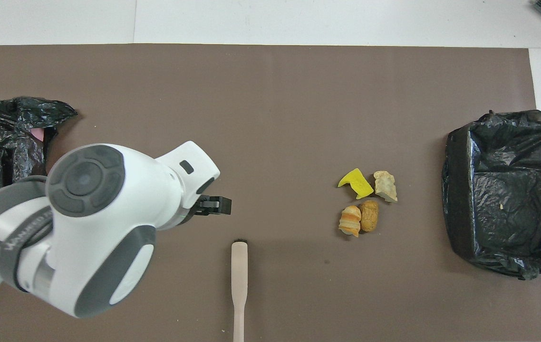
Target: Sweep and dump trash in bin
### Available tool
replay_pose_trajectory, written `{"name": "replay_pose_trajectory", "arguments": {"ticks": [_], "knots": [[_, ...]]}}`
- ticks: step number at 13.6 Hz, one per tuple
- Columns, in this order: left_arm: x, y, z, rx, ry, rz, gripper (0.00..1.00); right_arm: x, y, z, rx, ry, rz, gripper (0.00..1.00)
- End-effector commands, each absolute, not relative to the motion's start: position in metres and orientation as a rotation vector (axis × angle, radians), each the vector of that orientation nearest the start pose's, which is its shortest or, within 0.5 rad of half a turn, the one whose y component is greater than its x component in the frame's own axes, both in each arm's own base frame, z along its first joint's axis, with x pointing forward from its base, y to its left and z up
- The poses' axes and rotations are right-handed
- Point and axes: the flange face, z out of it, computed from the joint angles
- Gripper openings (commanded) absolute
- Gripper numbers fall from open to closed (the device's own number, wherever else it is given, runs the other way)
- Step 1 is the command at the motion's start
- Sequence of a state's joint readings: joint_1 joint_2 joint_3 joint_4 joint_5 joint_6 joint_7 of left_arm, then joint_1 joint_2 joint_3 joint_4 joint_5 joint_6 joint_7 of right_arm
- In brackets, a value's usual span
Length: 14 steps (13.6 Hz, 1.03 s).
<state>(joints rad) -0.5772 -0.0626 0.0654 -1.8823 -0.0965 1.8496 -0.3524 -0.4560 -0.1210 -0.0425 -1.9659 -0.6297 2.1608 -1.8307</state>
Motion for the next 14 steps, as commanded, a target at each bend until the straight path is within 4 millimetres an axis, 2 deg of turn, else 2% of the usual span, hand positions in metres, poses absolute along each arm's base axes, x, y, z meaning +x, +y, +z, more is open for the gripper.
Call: {"name": "replay_pose_trajectory", "arguments": {"ticks": [1, 4, 5, 6, 9, 10, 11, 14], "knots": [[0.498, -0.233, 0.576, -3.219, 0.288, 0.005, 1.0, 0.487, -0.24, 0.558, 1.762, 1.789, -0.624, 0.0], [0.513, -0.161, 0.635, -3.214, 0.346, -0.013, 1.0, 0.49, -0.235, 0.549, 1.748, 1.798, -0.661, 0.0], [0.516, -0.137, 0.648, -3.214, 0.317, -0.006, 1.0, 0.495, -0.222, 0.551, 1.705, 1.789, -0.697, 0.0], [0.516, -0.121, 0.657, -3.216, 0.297, 0.006, 1.0, 0.495, -0.218, 0.551, 1.693, 1.767, -0.746, 0.0], [0.519, -0.101, 0.672, -3.218, 0.273, 0.009, 1.0, 0.491, -0.216, 0.56, 1.676, 1.742, -0.796, 0.0], [0.524, -0.086, 0.678, -3.225, 0.23, 0.007, 1.0, 0.484, -0.214, 0.577, 1.671, 1.714, -0.799, 0.0], [0.529, -0.083, 0.678, -3.225, 0.22, 0.026, 1.0, 0.478, -0.21, 0.591, 1.647, 1.69, -0.819, 0.0], [0.535, -0.074, 0.681, -3.212, 0.287, 0.034, 1.0, 0.471, -0.176, 0.625, 1.57, 1.646, -0.854, 0.0]]}}
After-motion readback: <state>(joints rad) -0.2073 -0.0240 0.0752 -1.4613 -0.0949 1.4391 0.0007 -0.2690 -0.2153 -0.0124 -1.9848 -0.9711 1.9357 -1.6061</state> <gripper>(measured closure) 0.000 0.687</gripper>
